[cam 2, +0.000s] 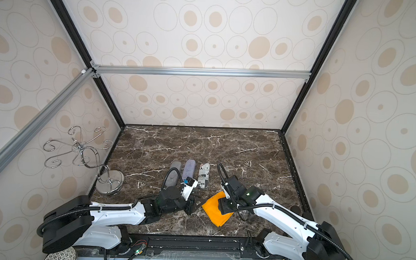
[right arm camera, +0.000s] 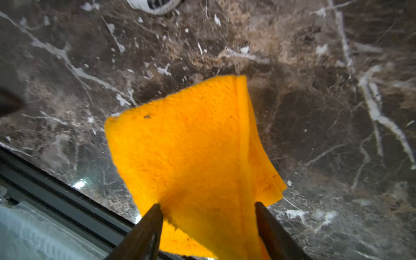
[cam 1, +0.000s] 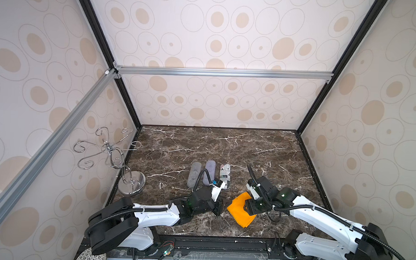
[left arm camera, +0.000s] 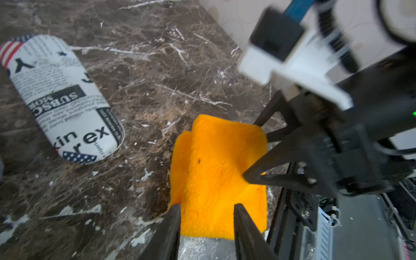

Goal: Wipe the eyeglass case
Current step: Place the cleaning item at the center of the board.

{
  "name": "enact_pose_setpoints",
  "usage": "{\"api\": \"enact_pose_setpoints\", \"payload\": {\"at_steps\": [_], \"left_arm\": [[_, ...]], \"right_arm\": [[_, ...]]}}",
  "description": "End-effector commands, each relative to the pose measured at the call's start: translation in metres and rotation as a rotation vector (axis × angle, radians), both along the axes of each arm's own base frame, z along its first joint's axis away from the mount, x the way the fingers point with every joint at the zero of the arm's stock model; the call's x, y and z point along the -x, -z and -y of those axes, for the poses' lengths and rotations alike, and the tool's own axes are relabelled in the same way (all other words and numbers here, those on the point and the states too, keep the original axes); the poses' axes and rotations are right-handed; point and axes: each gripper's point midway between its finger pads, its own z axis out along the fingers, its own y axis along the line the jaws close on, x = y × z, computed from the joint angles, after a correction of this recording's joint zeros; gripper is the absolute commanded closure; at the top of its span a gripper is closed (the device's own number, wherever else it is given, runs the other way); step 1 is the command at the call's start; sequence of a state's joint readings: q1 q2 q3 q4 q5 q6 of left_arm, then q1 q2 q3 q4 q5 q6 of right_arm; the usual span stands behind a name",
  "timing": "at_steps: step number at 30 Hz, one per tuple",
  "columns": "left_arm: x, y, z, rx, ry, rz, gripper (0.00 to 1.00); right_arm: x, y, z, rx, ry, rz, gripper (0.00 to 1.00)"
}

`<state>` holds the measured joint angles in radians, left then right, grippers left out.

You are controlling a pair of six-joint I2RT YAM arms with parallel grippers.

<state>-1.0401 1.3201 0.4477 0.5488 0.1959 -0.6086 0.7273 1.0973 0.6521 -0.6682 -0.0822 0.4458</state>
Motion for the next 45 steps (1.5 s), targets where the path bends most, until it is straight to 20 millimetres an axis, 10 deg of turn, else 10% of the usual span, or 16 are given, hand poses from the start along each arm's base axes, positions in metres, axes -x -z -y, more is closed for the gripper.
{"api": "enact_pose_setpoints", "payload": {"at_steps": [1,13,21,33,38,45], "left_arm": [[0.015,-0.013,0.017,0.07,0.094,-0.029,0.62],[0.017,0.041,0.042,0.042,0.119,-0.104,0.66],[0.018,0.091,0.029,-0.068,0.075,-0.167,0.67],[-0.001,0.03,0.02,-0.07,0.006,-0.03,0.64],[-0.038,-0.002,-0.019,-0.119,-0.144,0.065,0.38],[-0.102,-0.023,-0.132,-0.205,-0.472,0.144,0.05]], "right_arm": [[-0.003,0.005,-0.001,-0.01,0.021,0.005,0.32],[-0.003,0.001,0.002,-0.01,0.032,0.026,0.3],[-0.011,-0.039,-0.006,-0.115,0.029,0.092,0.15],[-0.035,-0.099,0.001,-0.173,0.039,0.221,0.07],[-0.068,-0.113,0.011,-0.135,0.108,0.371,0.03],[-0.098,-0.128,0.027,-0.054,0.193,0.481,0.02]]}}
